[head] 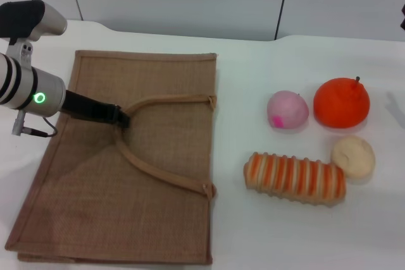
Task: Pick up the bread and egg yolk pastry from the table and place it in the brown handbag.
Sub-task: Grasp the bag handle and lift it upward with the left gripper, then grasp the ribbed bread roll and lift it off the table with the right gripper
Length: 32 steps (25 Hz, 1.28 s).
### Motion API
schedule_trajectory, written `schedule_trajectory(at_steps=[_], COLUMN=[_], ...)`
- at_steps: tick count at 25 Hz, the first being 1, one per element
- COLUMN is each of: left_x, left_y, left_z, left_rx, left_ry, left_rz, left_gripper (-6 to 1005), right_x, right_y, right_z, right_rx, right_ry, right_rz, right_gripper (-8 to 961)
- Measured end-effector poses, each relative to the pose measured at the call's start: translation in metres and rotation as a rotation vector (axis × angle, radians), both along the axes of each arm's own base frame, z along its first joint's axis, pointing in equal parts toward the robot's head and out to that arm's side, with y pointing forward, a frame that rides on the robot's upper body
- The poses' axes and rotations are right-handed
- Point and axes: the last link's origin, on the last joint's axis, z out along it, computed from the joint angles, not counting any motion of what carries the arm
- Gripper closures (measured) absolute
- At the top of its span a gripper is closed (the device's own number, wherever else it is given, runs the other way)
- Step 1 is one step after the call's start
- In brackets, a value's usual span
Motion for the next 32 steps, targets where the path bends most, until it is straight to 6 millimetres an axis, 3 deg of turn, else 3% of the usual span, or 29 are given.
schedule_trajectory(at_steps=[13,22,32], left_x=[0.016,0.027,0.035], left_y=[0.007,-0.004,-0.032], left_z=[0.006,0.025,0.045], left_rx=[0.130,0.295,0.583], left_ry=[-0.187,-0.414,-0.648], left_rz=[-0.140,-0.330,-0.626], left_gripper=[877,877,877], right_x=[0.001,-0.001,-0.026], right_y=[-0.001,-0.002,0.000], right_z=[0.000,-0.006,-0.012], right_rx=[0.000,-0.037,-0.435], right_ry=[0.000,-0.017,-0.030], right_rz=[-0.004,0.014,0.201], right_gripper=[74,73,74])
